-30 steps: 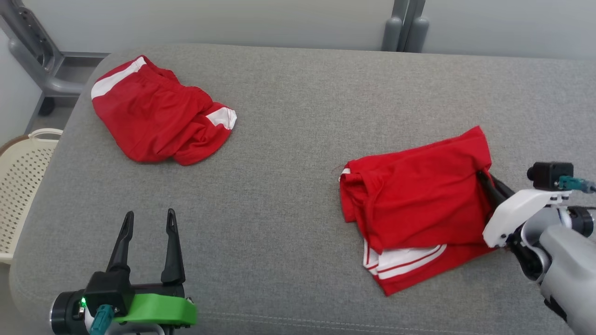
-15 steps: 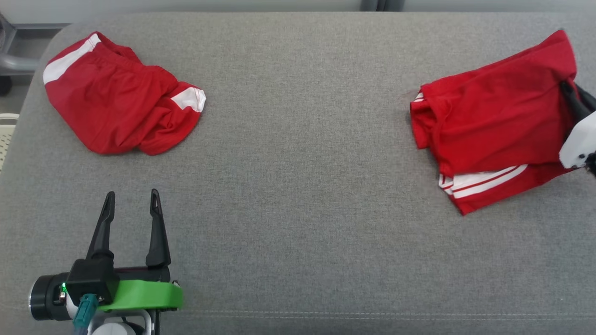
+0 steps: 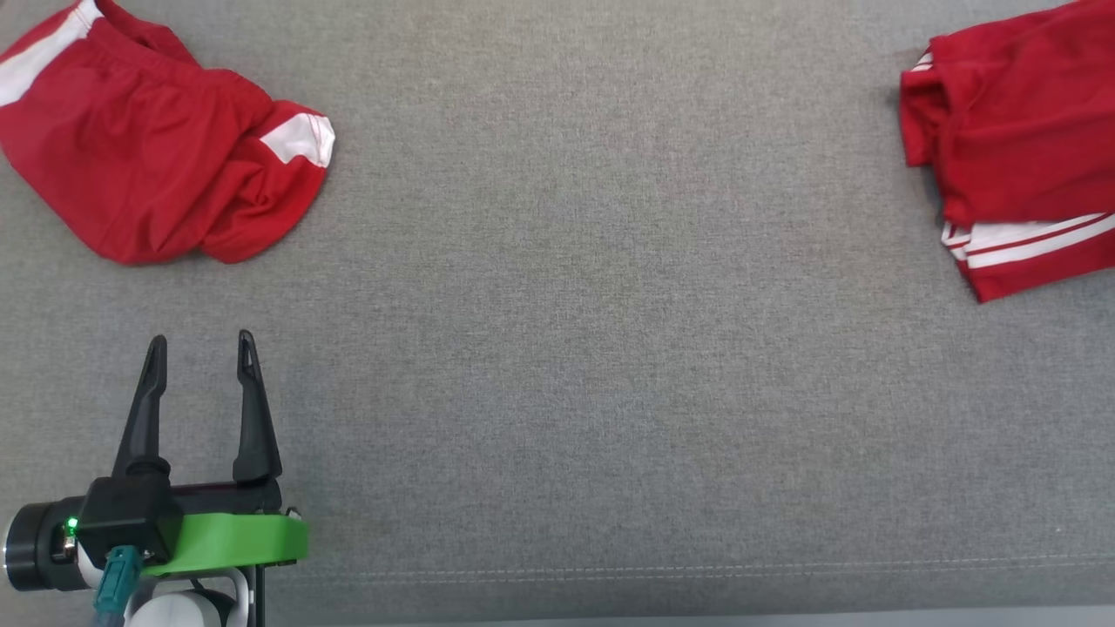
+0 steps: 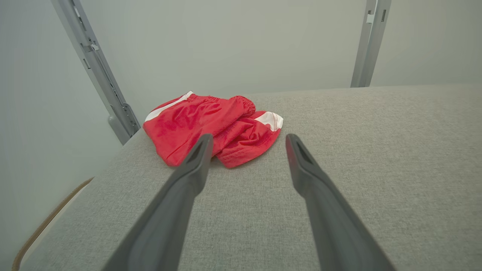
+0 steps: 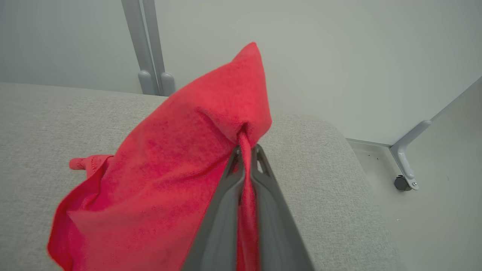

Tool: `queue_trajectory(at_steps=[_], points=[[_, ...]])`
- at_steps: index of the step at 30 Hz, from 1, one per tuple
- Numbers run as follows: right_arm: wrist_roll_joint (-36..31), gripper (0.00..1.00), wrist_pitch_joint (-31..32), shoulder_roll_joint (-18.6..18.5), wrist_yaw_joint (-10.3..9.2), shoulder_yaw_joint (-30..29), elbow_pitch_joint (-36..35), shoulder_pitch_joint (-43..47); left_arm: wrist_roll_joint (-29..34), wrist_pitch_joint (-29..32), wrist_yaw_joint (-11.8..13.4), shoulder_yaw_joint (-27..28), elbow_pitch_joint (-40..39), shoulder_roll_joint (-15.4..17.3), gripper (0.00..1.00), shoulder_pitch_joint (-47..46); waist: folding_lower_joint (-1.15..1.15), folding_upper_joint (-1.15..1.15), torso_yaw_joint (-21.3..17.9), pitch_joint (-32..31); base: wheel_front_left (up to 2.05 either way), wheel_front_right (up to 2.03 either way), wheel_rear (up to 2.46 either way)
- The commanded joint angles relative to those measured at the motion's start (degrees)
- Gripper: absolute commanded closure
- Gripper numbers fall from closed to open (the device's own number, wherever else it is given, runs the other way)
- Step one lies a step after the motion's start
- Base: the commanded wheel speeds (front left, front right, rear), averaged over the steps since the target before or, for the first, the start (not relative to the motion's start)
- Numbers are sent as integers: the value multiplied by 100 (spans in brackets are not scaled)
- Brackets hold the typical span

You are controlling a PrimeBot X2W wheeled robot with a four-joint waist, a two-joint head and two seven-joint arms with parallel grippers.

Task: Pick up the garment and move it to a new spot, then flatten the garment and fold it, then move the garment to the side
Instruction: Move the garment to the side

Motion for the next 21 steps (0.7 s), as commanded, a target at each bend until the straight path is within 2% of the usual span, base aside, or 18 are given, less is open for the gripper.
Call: queue_trajectory(at_steps=[1, 14, 21], points=[[-52, 100, 31, -82, -4, 16, 62, -95, 40, -14, -23, 33, -24, 31, 0, -112, 0, 0, -41, 131, 0, 0, 0], [-189, 100, 57, -338, -3, 166, 575, -750, 117, -14, -53, 180, -179, 27, 0, -175, 0, 0, -66, 476, 0, 0, 0], [-159, 100, 12, -314, -4, 237, 772, -838, 134, -14, -66, 200, -188, 20, 0, -197, 0, 0, -15, 570, 0, 0, 0]])
